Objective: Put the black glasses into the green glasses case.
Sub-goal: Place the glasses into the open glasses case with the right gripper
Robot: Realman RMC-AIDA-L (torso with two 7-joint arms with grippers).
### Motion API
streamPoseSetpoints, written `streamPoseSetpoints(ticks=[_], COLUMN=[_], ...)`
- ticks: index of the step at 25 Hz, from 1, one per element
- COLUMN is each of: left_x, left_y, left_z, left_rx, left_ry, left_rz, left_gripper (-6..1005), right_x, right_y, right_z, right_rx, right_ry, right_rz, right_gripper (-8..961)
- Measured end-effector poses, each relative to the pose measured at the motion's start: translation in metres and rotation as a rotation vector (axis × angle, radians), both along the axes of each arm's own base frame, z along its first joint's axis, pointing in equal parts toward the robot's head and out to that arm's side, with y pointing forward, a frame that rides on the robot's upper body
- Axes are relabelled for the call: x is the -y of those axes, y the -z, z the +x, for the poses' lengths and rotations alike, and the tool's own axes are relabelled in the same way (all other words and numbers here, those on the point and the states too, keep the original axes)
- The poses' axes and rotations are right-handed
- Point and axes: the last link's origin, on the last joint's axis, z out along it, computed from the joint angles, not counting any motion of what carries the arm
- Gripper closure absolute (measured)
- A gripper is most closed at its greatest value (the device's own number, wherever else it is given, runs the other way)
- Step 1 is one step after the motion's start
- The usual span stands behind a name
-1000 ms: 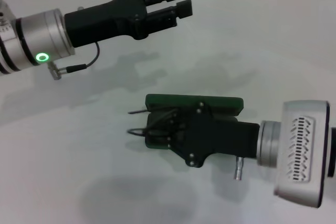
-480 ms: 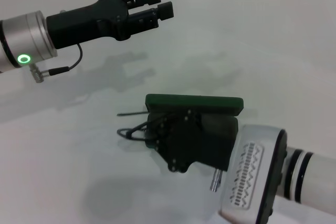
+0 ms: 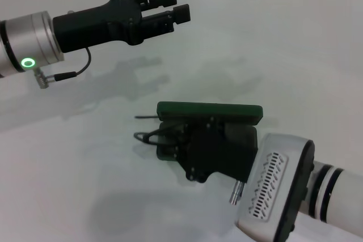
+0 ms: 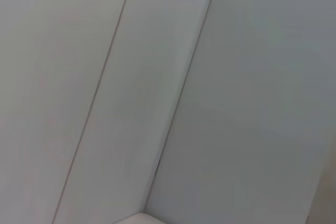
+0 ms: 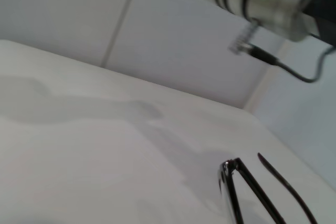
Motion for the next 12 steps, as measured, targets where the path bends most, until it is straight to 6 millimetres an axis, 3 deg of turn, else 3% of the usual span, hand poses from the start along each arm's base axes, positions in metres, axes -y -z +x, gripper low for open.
streamPoseSetpoints(ticks=[12], left_x=[0.002], left_y=[0.002], left_z=[0.0], left_rx=[0.002], left_ry=[0.0], left_rz=[-0.002], left_gripper=[374], right_x=[0.005], right_y=[-0.004], right_z=[-0.014], right_rx=[0.087], right_ry=[0.012], right_rz=[0.169], right_gripper=[824])
